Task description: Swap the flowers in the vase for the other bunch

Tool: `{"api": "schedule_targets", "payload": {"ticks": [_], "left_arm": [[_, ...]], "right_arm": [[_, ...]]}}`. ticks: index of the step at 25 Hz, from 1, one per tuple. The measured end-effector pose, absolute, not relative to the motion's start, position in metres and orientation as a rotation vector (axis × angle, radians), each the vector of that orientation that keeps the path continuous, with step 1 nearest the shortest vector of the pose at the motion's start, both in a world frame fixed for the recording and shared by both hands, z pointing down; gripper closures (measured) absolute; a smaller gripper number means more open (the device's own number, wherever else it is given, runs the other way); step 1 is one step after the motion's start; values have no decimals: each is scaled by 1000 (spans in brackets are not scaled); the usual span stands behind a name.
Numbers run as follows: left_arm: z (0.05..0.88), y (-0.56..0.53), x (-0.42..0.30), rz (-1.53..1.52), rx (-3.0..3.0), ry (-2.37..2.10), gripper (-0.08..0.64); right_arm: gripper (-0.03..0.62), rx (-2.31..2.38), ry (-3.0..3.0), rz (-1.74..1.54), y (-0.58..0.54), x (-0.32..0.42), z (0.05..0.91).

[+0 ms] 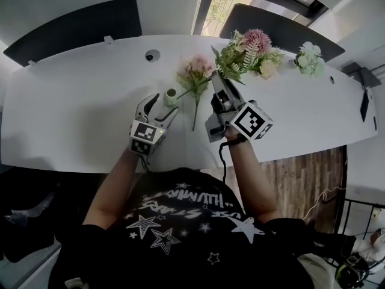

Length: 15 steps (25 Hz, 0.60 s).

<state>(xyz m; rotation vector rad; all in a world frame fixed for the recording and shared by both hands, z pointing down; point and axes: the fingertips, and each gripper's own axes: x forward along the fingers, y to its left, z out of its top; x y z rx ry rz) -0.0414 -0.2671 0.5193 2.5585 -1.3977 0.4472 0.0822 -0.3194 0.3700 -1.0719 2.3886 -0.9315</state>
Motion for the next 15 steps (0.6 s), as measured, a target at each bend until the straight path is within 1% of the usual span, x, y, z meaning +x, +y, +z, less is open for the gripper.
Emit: {"api": "schedule_targets", "payload": {"ticks": [13, 14, 15], "left_arm": [[534, -286, -32, 440, 2557, -1363, 259], [534, -288, -33, 417, 2561, -1378, 266], [533, -289, -33, 396, 2567, -1389, 303]], "right_arm": [[541, -1084, 2473, -863, -341, 56, 365], [541, -1080, 2479, -864, -341, 54, 366], [541, -1076, 2487, -865, -342, 51, 367]]}}
